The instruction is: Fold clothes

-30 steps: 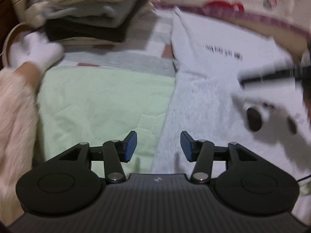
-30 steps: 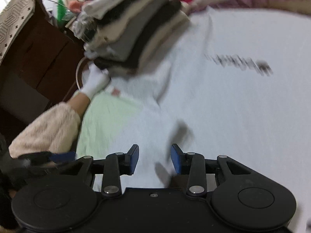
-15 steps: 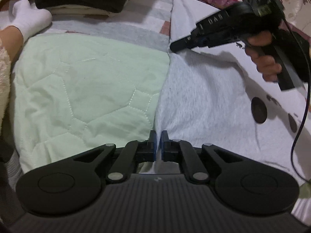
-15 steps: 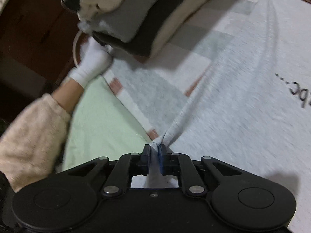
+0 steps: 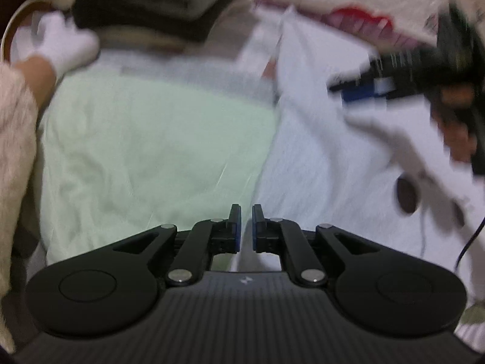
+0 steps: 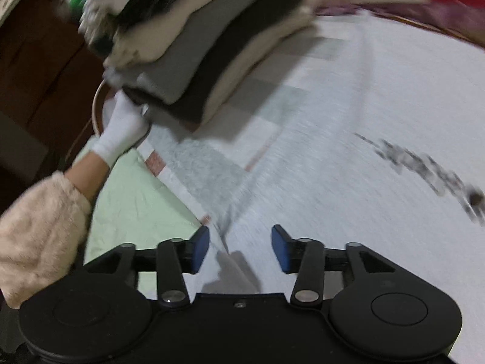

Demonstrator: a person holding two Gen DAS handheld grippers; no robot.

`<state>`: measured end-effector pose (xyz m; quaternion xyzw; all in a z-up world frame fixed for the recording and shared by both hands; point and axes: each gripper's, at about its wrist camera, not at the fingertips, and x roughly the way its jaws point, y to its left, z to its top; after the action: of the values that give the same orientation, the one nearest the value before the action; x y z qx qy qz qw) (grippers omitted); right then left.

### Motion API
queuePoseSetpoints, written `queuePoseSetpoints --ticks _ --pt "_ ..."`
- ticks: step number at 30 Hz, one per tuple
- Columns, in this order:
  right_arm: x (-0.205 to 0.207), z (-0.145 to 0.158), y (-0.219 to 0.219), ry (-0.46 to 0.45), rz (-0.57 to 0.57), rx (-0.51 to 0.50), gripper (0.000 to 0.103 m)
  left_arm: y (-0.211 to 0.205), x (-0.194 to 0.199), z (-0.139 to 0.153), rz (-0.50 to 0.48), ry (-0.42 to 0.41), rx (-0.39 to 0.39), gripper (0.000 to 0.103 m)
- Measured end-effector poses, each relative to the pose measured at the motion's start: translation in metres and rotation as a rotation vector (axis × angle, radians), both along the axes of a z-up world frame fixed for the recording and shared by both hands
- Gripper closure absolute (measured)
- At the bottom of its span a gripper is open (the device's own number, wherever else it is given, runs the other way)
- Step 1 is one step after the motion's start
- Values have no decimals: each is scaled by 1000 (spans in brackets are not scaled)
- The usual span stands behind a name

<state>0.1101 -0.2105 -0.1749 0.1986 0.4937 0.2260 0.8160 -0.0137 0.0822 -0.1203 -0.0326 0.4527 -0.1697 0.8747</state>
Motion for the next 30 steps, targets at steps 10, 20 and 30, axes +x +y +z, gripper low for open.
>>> queuePoseSetpoints --ticks 10,20,30 --pt "-64 -19 -26 -43 -151 164 95 -60 -15 -25 -285 114 46 66" --pt "-83 17 0 -279 -78 -291 91 -50 -16 -24 -257 145 -56 63" --pt "-82 3 28 -248 70 -241 68 -65 0 -32 -253 141 -130 58"
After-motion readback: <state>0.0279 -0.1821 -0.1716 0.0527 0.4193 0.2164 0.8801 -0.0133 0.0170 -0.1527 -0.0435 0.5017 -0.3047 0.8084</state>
